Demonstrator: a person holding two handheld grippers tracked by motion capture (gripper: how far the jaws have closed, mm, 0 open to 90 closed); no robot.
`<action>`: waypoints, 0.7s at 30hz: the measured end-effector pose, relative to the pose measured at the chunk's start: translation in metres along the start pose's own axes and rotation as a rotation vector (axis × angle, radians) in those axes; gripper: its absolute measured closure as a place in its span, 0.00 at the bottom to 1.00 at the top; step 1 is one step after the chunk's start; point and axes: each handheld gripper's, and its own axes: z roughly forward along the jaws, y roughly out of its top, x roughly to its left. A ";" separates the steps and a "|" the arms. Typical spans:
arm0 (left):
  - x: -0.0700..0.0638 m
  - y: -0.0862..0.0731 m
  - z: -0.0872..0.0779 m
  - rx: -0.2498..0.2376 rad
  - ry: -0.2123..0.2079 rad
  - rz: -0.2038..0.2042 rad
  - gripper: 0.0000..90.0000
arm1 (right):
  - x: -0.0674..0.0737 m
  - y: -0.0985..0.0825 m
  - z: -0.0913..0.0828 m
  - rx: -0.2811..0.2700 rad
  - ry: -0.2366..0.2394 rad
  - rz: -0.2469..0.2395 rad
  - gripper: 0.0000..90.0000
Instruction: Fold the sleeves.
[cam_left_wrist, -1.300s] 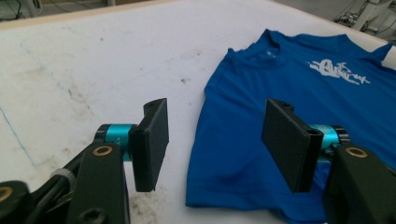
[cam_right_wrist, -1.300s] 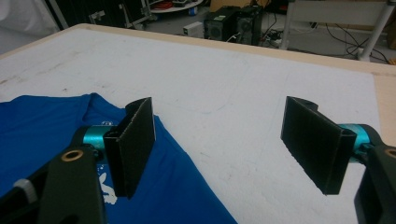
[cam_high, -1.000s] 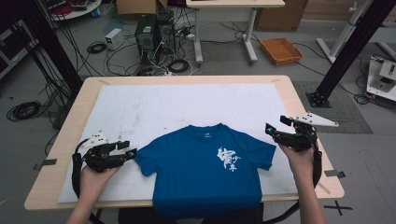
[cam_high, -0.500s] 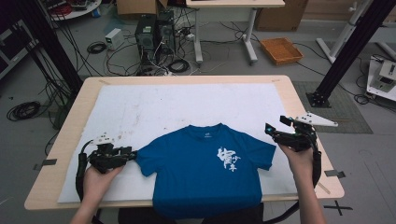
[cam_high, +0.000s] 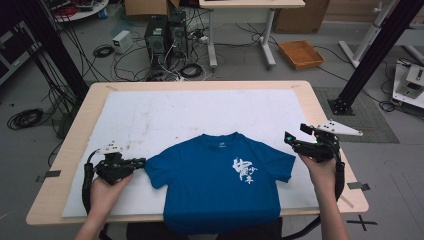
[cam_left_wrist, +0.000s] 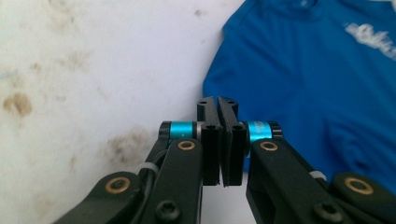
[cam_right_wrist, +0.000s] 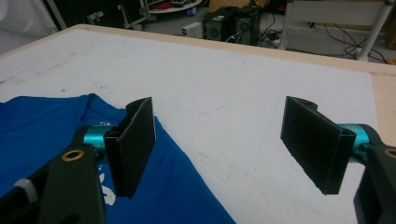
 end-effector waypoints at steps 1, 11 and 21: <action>0.000 0.000 0.000 0.000 0.000 0.000 0.98 | 0.000 0.000 0.000 -0.001 -0.001 0.000 0.29; -0.050 0.052 0.010 -0.049 -0.204 -0.046 0.98 | 0.000 0.001 -0.001 -0.006 0.001 0.000 0.29; -0.090 0.074 0.070 -0.001 -0.288 -0.098 0.98 | -0.002 0.001 -0.004 -0.014 -0.006 0.000 0.29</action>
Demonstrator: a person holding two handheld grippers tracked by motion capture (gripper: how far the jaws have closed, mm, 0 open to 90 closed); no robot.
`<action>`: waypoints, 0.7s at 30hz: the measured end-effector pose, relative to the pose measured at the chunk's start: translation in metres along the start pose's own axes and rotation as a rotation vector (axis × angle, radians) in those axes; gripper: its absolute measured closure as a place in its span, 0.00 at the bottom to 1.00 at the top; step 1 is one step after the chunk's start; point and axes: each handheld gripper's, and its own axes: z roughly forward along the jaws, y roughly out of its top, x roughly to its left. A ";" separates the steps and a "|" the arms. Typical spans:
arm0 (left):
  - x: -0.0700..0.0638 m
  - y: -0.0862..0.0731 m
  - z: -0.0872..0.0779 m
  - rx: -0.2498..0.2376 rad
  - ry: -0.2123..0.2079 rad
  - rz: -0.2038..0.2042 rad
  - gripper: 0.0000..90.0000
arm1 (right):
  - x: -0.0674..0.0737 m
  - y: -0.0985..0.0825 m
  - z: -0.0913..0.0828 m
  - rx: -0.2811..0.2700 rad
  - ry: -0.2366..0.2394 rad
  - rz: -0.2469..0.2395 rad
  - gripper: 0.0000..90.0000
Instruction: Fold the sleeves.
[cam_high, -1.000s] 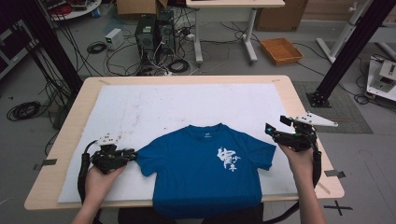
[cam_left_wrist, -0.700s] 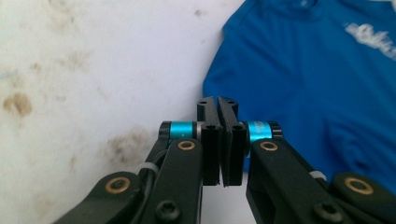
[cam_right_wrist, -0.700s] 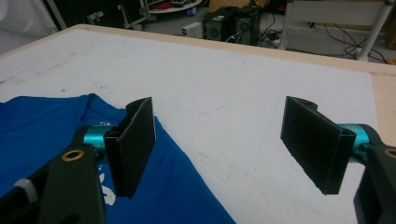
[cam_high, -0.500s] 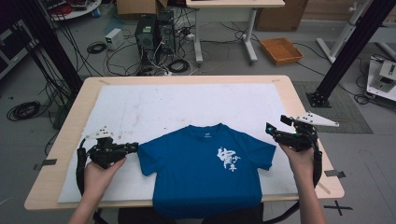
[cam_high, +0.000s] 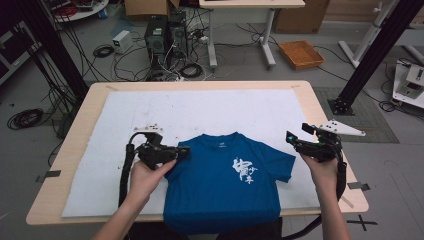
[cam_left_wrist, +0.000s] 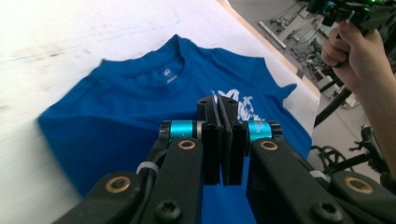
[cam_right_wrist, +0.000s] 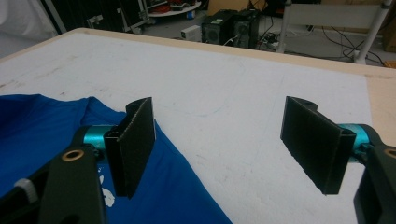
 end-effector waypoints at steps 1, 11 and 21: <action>-0.001 0.001 0.007 0.004 0.003 -0.002 0.98 | 0.000 0.000 0.000 0.001 -0.001 0.002 0.29; -0.007 -0.001 0.052 0.036 -0.006 0.011 0.97 | -0.003 -0.003 -0.002 0.005 -0.009 0.006 0.29; -0.001 -0.003 0.026 -0.094 0.041 0.123 0.63 | -0.005 -0.005 -0.002 0.018 -0.018 0.019 0.29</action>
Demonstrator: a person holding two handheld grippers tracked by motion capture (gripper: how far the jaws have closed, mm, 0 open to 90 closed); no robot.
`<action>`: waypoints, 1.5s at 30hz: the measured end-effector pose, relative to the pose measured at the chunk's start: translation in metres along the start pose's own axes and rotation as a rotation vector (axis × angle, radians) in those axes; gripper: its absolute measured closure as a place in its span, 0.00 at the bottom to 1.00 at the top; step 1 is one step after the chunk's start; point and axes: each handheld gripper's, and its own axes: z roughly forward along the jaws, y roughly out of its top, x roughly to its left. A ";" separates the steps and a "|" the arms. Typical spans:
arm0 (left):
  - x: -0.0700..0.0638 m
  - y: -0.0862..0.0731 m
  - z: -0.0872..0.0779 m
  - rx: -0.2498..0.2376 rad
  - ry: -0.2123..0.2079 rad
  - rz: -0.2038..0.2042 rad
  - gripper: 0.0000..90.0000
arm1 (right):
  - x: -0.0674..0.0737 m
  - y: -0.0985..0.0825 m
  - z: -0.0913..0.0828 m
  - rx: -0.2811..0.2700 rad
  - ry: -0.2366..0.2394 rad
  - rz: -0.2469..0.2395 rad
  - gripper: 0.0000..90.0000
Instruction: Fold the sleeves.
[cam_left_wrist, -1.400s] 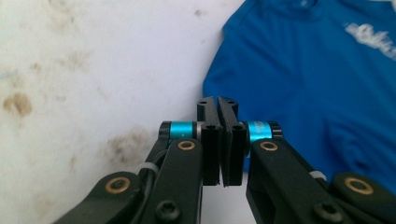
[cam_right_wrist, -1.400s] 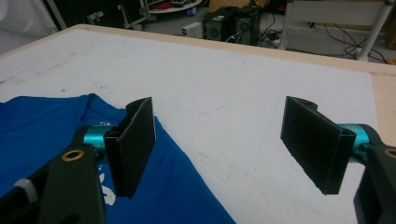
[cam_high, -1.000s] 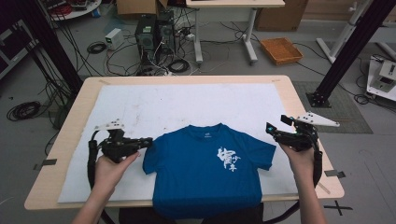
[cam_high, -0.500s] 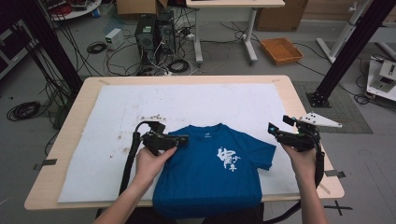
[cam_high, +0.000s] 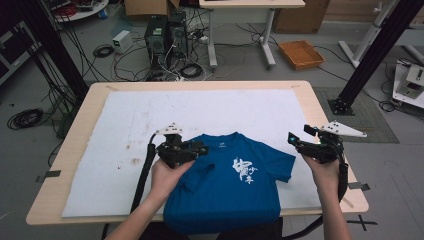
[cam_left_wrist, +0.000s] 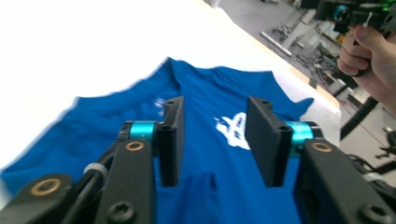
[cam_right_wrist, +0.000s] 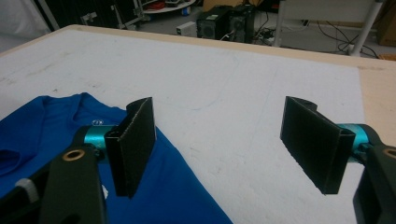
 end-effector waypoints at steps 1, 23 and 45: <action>0.003 0.000 -0.006 -0.013 0.016 0.023 0.61 | -0.001 0.000 0.000 0.000 -0.001 0.003 0.29; 0.058 -0.019 -0.108 -0.161 0.329 0.277 0.48 | -0.026 -0.047 0.014 0.217 -0.009 0.098 0.72; 0.056 -0.020 -0.102 -0.143 0.293 0.281 0.48 | -0.031 -0.060 0.026 0.338 0.007 0.118 0.99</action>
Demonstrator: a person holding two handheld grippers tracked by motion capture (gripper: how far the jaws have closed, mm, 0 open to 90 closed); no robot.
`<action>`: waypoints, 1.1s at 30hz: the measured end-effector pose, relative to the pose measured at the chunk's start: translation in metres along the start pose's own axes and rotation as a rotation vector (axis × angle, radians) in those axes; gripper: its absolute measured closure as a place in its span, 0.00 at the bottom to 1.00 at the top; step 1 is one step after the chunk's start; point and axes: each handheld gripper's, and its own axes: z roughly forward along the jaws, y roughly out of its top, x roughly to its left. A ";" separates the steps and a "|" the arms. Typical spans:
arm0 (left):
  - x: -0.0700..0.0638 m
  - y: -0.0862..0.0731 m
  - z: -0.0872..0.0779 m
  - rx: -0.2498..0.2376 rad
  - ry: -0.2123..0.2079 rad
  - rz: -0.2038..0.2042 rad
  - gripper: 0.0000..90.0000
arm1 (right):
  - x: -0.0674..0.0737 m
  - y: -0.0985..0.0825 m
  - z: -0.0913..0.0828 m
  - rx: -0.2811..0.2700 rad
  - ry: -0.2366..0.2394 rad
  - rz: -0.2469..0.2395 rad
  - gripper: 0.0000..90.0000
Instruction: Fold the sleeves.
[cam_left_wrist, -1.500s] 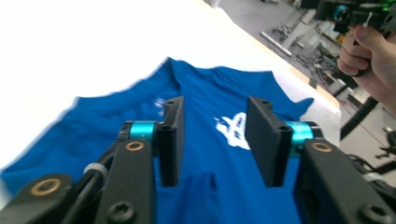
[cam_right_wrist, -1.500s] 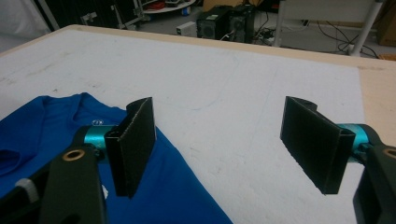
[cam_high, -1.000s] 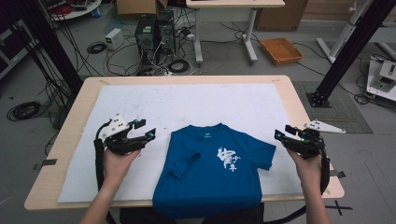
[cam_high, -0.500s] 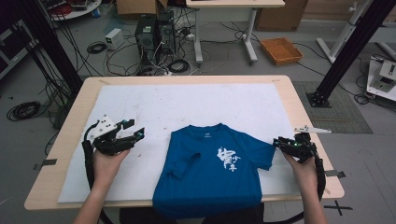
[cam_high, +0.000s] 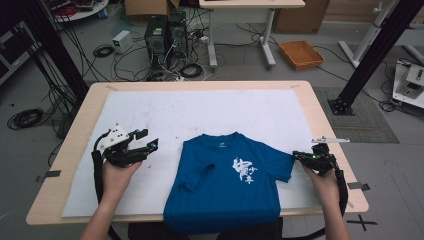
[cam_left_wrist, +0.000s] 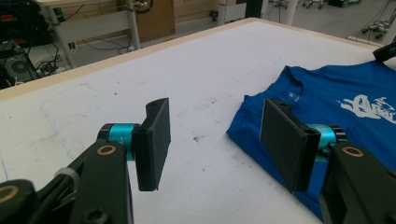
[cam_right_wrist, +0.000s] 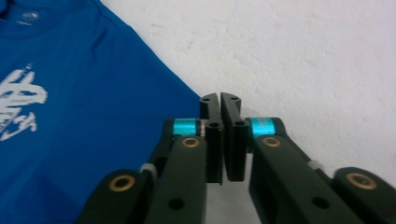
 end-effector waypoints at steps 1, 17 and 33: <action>0.000 0.000 0.000 -0.001 -0.003 -0.002 0.48 | 0.001 0.001 -0.002 -0.005 0.007 0.003 0.99; -0.002 0.005 0.006 -0.004 -0.034 -0.004 0.48 | 0.068 0.034 -0.027 -0.064 0.080 -0.070 0.99; -0.005 0.006 0.011 0.008 -0.059 -0.002 0.48 | 0.146 0.061 0.003 -0.064 0.110 -0.137 0.99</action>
